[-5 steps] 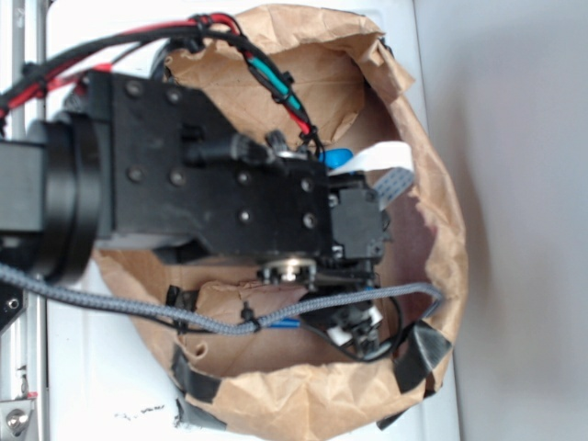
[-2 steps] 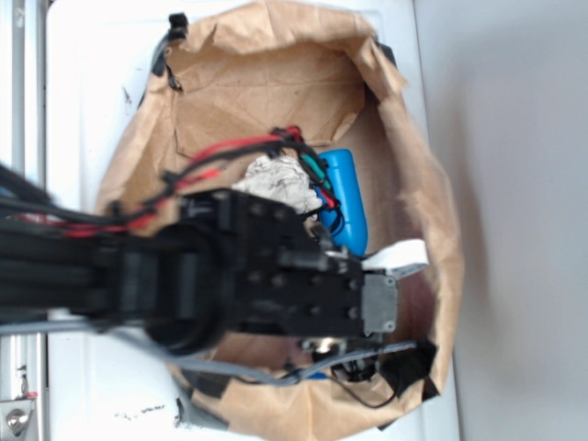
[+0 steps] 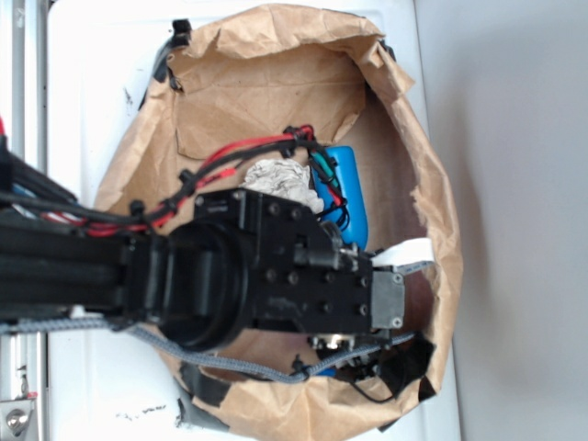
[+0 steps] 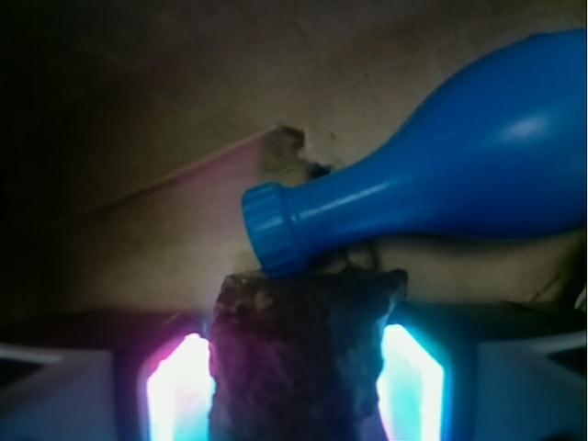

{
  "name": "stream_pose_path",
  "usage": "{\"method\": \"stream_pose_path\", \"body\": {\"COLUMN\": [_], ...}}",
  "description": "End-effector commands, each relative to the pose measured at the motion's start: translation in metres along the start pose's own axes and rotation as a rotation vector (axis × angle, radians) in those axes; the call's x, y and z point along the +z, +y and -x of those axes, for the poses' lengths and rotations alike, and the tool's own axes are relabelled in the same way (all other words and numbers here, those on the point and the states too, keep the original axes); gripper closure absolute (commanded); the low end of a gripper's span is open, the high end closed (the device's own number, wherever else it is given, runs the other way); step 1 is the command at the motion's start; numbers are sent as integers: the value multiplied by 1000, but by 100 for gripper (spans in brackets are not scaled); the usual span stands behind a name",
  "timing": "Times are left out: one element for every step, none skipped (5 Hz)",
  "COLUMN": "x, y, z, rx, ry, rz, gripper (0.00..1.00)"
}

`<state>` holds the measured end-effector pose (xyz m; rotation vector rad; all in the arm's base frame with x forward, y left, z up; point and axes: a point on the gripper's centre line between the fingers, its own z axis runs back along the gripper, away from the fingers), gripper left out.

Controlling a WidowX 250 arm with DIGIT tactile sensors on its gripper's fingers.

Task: Grab the rock.

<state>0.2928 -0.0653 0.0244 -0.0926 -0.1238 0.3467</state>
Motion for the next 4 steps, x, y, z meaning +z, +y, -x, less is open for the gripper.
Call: {"method": "stream_pose_path", "body": {"x": [105, 129, 137, 138], "y": [58, 87, 79, 76], "z": [-4, -1, 2, 7], "rx": [-122, -262, -345, -328], "ry": [-104, -24, 71, 46], "rz": [107, 45, -35, -111], "gripper": [100, 100, 100, 100]}}
